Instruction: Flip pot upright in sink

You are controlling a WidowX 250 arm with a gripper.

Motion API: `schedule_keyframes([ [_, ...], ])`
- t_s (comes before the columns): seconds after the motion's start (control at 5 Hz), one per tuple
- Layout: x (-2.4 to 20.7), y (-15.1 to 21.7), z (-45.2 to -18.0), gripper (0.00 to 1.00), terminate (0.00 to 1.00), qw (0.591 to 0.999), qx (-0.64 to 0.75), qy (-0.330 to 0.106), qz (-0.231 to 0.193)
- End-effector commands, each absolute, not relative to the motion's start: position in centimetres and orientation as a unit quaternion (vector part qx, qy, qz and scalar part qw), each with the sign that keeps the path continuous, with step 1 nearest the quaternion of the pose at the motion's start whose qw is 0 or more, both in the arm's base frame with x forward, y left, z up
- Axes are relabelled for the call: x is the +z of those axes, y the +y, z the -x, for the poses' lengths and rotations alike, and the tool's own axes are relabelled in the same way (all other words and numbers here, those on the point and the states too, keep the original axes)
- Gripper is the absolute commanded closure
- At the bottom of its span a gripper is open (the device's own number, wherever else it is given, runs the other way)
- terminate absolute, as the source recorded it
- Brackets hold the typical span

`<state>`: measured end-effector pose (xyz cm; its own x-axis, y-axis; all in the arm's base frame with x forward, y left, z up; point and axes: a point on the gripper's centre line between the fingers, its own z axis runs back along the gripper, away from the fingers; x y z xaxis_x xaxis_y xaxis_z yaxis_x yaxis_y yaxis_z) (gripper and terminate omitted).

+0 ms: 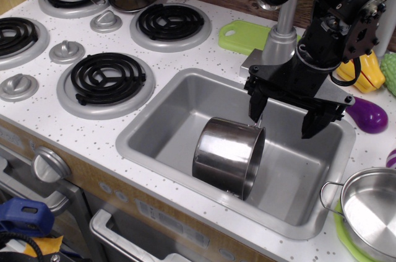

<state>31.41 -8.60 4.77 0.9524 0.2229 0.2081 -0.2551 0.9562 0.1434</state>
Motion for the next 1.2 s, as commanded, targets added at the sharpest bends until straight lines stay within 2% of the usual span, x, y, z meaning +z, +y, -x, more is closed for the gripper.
schedule_keyframes([
  [0.0,4.8,-8.6,-31.4,0.0,0.0,0.984,0.121,-0.095,-0.085],
  [0.2,4.1,-9.1,-31.4,0.0,0.0,0.975,0.11,-0.095,-0.171],
  [0.6,3.5,-9.0,-31.0,0.0,0.0,0.957,0.103,-0.08,-0.261],
  [1.0,2.7,-7.4,-30.2,0.0,0.0,0.955,0.093,-0.106,-0.26],
])
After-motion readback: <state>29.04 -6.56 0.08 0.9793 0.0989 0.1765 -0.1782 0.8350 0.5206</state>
